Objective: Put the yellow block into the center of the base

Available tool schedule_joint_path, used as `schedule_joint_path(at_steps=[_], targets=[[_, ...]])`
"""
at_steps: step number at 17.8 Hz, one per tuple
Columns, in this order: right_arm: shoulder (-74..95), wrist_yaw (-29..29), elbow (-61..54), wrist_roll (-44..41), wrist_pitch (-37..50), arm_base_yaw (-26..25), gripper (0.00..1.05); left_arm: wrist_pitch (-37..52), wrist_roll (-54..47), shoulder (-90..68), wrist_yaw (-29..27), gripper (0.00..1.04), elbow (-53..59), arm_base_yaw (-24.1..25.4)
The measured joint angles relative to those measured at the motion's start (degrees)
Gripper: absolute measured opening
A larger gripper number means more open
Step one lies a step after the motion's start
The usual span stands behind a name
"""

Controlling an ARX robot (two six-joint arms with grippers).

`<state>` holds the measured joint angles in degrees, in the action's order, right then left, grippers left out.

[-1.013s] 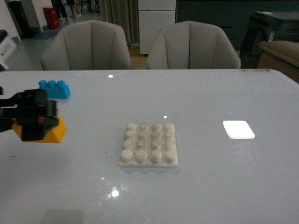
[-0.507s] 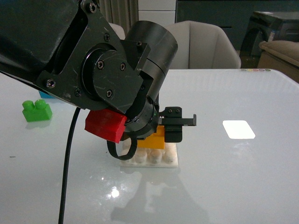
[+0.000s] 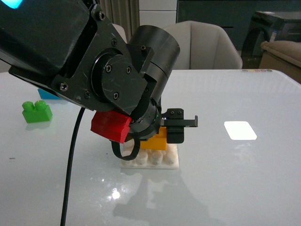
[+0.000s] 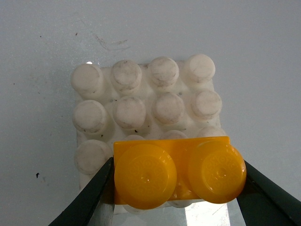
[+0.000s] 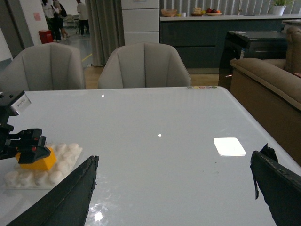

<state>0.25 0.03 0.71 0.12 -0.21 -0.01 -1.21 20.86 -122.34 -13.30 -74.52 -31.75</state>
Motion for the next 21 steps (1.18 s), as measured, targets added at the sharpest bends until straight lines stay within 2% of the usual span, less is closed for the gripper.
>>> schedule_joint_path(at_steps=[21], targets=[[0.0,0.0,0.0,0.0,0.0,0.0,0.98,2.0,1.2,-5.0,0.0,0.63,-1.7,0.7]])
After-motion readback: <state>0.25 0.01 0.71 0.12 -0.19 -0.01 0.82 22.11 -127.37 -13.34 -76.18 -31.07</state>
